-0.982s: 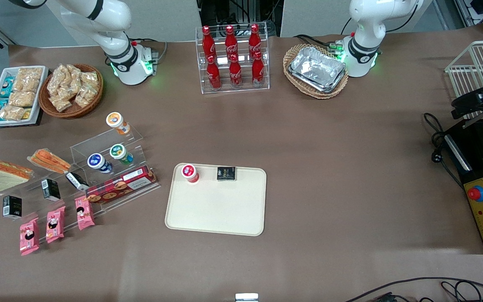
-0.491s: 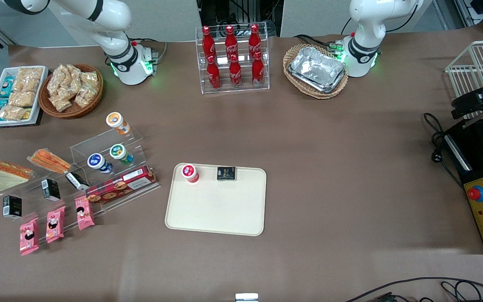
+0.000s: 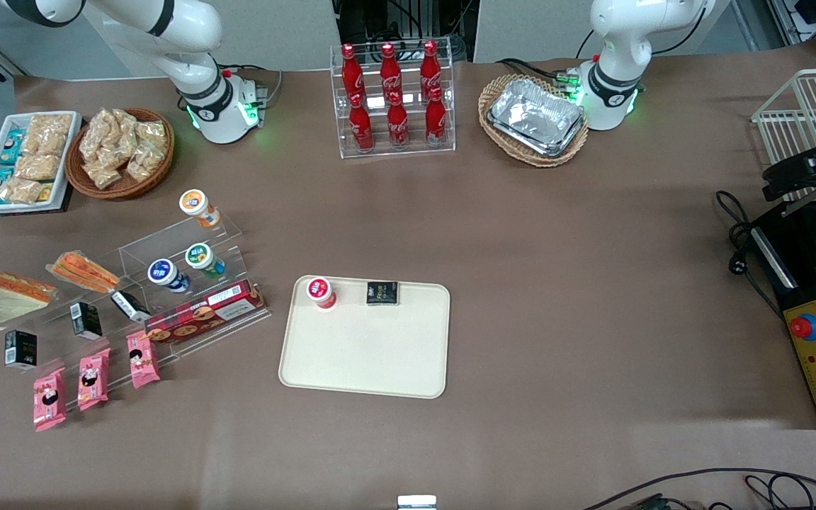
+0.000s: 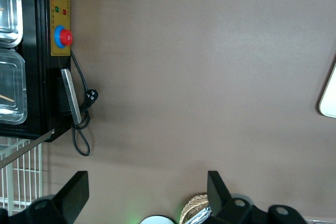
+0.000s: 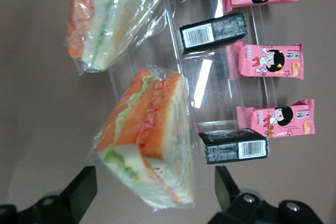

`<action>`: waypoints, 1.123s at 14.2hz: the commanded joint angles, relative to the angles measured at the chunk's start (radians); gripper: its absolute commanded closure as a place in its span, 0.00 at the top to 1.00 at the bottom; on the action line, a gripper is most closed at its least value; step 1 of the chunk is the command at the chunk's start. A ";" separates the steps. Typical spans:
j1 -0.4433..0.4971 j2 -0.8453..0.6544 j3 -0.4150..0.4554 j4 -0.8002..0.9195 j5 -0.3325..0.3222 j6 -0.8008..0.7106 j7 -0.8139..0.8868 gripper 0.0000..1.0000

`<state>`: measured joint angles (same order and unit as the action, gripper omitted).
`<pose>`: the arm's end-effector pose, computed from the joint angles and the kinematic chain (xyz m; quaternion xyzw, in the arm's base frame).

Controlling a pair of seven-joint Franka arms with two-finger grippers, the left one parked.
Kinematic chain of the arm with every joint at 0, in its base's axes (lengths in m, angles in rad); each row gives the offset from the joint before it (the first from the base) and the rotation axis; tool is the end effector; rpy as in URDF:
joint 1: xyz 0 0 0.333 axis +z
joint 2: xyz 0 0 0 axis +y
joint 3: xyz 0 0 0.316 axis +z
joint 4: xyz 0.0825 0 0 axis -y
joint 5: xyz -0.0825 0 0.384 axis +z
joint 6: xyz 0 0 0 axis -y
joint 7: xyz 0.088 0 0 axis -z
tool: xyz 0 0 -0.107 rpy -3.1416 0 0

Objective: Place sandwich on tray
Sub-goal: 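Lower the right gripper and grasp the wrapped triangular sandwich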

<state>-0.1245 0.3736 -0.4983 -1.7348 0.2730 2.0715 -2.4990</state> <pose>0.5499 -0.3424 0.3867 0.6305 0.7755 0.0325 0.0074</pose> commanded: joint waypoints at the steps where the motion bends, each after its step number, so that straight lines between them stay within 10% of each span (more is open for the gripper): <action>1: 0.005 0.021 0.001 -0.019 0.057 0.051 -0.021 1.00; 7: 0.011 0.030 0.003 -0.019 0.103 0.061 -0.012 0.96; 12: 0.008 0.025 0.001 -0.015 0.104 0.058 -0.012 0.22; 16: 0.002 0.012 0.001 0.010 0.104 0.047 -0.014 0.09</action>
<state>-0.1188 0.3997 -0.4953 -1.7445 0.3461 2.1161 -2.4995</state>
